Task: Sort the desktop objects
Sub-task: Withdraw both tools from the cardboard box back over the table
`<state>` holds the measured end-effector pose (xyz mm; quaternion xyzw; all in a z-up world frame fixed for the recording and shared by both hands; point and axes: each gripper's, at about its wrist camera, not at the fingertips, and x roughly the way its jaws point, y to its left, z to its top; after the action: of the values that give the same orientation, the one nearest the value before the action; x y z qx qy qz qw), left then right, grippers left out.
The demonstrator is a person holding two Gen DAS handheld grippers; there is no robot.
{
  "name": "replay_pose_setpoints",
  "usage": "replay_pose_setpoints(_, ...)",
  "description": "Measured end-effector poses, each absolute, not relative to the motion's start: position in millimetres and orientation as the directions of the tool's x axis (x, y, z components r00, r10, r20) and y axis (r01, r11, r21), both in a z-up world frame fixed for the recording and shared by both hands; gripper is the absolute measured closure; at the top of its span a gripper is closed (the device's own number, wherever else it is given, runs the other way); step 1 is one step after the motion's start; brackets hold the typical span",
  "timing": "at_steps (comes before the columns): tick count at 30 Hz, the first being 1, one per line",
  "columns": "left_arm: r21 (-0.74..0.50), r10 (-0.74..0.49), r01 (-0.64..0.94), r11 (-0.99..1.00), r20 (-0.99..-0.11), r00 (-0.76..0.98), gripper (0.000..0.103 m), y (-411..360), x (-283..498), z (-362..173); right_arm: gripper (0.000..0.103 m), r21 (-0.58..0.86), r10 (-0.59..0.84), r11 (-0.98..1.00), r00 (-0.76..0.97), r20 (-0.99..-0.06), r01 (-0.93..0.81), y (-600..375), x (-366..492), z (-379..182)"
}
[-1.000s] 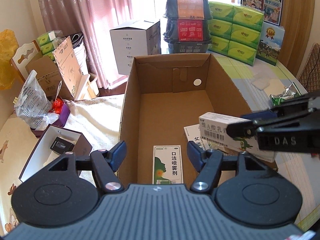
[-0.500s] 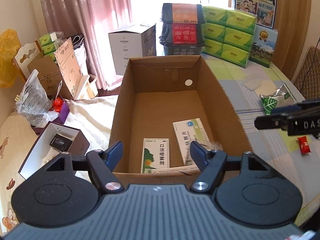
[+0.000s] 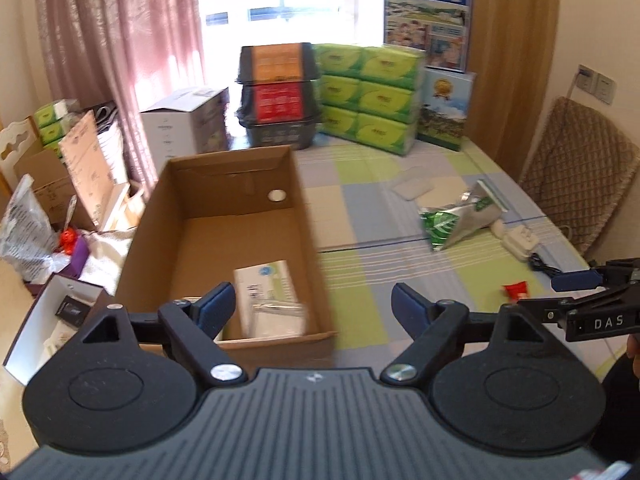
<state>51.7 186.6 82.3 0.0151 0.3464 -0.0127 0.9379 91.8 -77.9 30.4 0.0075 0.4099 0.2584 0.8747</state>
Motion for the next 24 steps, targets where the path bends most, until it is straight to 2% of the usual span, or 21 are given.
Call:
replay_pose_setpoints(11, -0.026, -0.164, 0.193, 0.981, -0.643, 0.748, 0.007, 89, 59, 76, 0.024, 0.182, 0.338, 0.936, 0.621, -0.707, -0.302, -188, 81, 56)
replay_pose_setpoints(24, -0.039, -0.209, 0.253, 0.967, -0.691, 0.692, 0.006, 20, 84, 51, 0.024, 0.157, 0.290, 0.953, 0.638, -0.713, -0.258, -244, 93, 55)
